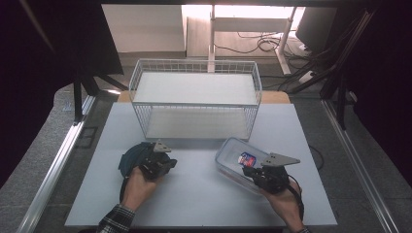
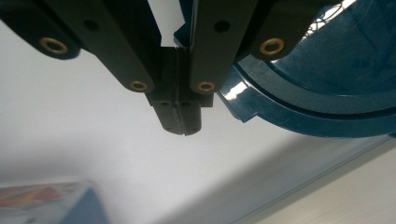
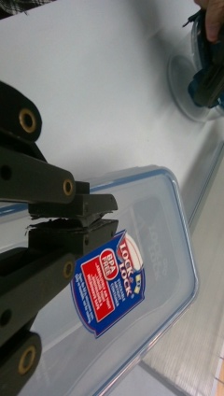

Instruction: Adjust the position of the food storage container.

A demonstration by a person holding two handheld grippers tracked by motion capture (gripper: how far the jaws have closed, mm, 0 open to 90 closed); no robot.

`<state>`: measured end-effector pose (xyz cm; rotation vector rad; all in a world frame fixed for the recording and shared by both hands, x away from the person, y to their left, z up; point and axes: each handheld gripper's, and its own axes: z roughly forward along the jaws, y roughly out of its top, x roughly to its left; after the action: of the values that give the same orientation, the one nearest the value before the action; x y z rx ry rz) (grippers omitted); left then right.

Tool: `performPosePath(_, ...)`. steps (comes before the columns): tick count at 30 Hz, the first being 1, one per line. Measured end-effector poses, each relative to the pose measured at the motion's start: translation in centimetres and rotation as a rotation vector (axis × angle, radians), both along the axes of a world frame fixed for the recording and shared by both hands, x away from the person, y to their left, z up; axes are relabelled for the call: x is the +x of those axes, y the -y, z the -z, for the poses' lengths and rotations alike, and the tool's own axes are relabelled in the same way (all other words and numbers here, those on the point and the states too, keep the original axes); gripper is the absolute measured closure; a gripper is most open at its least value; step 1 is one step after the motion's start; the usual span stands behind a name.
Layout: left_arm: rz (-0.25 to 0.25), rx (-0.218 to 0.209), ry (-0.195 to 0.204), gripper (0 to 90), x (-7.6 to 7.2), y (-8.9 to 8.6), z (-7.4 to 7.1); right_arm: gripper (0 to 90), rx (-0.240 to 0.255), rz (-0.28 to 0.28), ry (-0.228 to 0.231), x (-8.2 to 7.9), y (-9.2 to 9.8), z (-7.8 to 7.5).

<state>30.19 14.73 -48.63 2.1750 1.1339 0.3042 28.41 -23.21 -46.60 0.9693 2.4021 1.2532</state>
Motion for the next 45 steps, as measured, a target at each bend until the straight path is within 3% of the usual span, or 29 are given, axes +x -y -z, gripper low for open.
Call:
performPosePath(4,-0.041,-0.016,-0.007,90.0,0.2,-2.0,0.1,85.8,0.002,0.01,-0.005,0.1,0.2,0.1)
performPosePath(7,-0.108,-0.027,-0.007,90.0,0.6,-4.7,0.2,85.8,0.001,0.017,-0.006,0.1,0.4,0.2)
performPosePath(10,-0.139,-0.027,-0.009,90.0,0.8,-5.7,0.3,85.8,-0.001,0.023,-0.005,0.2,0.5,0.2)
performPosePath(11,-0.165,-0.046,-0.026,90.0,1.1,-7.0,0.3,85.8,-0.003,0.029,-0.003,0.2,0.7,0.2)
performPosePath(14,-0.176,-0.061,-0.041,90.0,1.3,-7.2,0.3,85.4,-0.002,0.06,0.005,0.3,1.4,0.1)
performPosePath(17,-0.183,-0.035,-0.023,90.0,1.1,-6.9,0.3,85.8,0.002,0.104,0.014,0.5,2.7,-0.1)
performPosePath(18,-0.179,-0.046,-0.004,90.0,0.9,-6.7,0.3,85.8,0.002,0.104,0.014,0.5,2.7,-0.1)
performPosePath(19,-0.175,-0.075,0.018,89.8,0.7,-6.5,0.1,86.3,0.003,0.152,0.024,0.6,4.0,-0.3)
performPosePath(20,-0.175,-0.075,0.018,89.6,0.7,-6.5,0.1,86.3,0.005,0.178,0.029,0.7,4.7,-0.4)
performPosePath(21,-0.159,-0.096,0.048,88.9,0.5,-6.1,-0.1,86.3,0.014,0.214,0.034,0.8,5.7,-0.5)
performPosePath(23,-0.128,-0.141,0.065,88.0,0.5,-5.3,-0.3,86.2,0.022,0.276,0.036,1.0,7.0,-0.5)
performPosePath(24,-0.128,-0.141,0.065,87.5,0.5,-5.3,-0.3,86.2,0.024,0.32,0.031,1.1,7.9,-0.5)
performPosePath(25,-0.096,-0.157,0.077,87.2,0.6,-4.4,-0.3,86.3,0.02,0.345,0.028,1.1,8.5,-0.4)
performPosePath(26,-0.096,-0.157,0.077,86.7,0.6,-4.4,-0.3,86.3,0.02,0.345,0.028,1.1,8.5,-0.4)
performPosePath(27,-0.057,-0.158,0.074,86.3,1.0,-3.0,-0.1,86.6,-0.004,0.406,0.016,1.1,9.6,-0.2)
performPosePath(28,-0.038,-0.154,0.069,85.6,1.2,-2.3,0.0,86.7,-0.012,0.418,0.005,1.1,10.1,0.0)
performPosePath(33,0.044,-0.138,0.059,84.4,2.5,1.0,0.9,86.5,-0.018,0.39,-0.097,1.6,10.1,1.8)
performPosePath(36,0.077,-0.149,0.046,84.5,3.3,2.2,1.4,88.2,-0.054,0.395,-0.089,2.0,9.3,1.9)
performPosePath(40,0.091,-0.199,0.017,84.6,4.3,2.7,2.4,88.6,-0.01,0.381,-0.112,3.0,8.6,2.1)
performPosePath(45,0.108,-0.203,-0.008,84.5,5.6,3.3,3.4,88.9,0.032,0.351,-0.136,4.6,6.8,2.5)
